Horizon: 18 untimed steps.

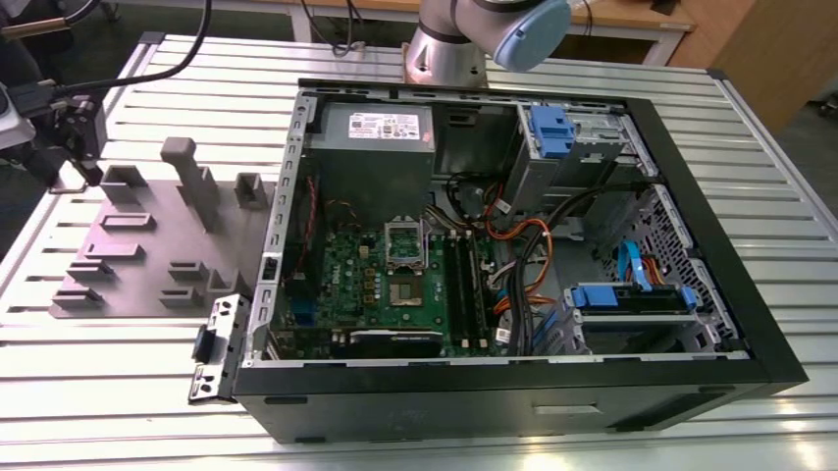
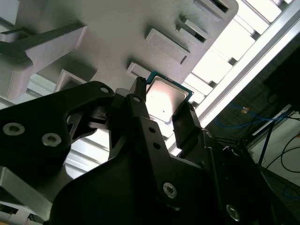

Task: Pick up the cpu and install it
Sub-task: 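Pick up the cpu and move it towards the insertion slot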

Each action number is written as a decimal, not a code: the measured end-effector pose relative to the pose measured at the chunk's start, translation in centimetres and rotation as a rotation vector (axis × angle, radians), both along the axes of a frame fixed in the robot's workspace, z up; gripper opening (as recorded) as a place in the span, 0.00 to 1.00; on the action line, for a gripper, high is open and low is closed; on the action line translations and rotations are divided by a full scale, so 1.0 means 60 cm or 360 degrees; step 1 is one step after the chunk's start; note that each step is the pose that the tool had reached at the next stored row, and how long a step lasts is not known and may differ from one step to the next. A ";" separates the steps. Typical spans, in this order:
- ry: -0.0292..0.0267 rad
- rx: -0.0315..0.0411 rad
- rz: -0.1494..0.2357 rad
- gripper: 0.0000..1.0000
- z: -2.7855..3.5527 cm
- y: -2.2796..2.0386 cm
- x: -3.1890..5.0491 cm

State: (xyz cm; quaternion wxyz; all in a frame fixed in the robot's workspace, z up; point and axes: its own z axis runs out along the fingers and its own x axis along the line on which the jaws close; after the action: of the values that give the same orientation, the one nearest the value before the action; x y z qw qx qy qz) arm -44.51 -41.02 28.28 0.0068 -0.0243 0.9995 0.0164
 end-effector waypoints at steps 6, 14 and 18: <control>0.00000 0.0000 0.0000 0.47 0.003 0.0000 0.000; 0.00000 0.0000 0.0000 0.47 0.009 0.0000 0.000; -0.00001 0.0000 0.0000 0.47 0.011 0.0000 0.000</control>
State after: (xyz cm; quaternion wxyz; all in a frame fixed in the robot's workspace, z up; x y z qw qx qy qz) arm -44.51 -41.02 28.95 0.0069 -0.0243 0.9995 0.0164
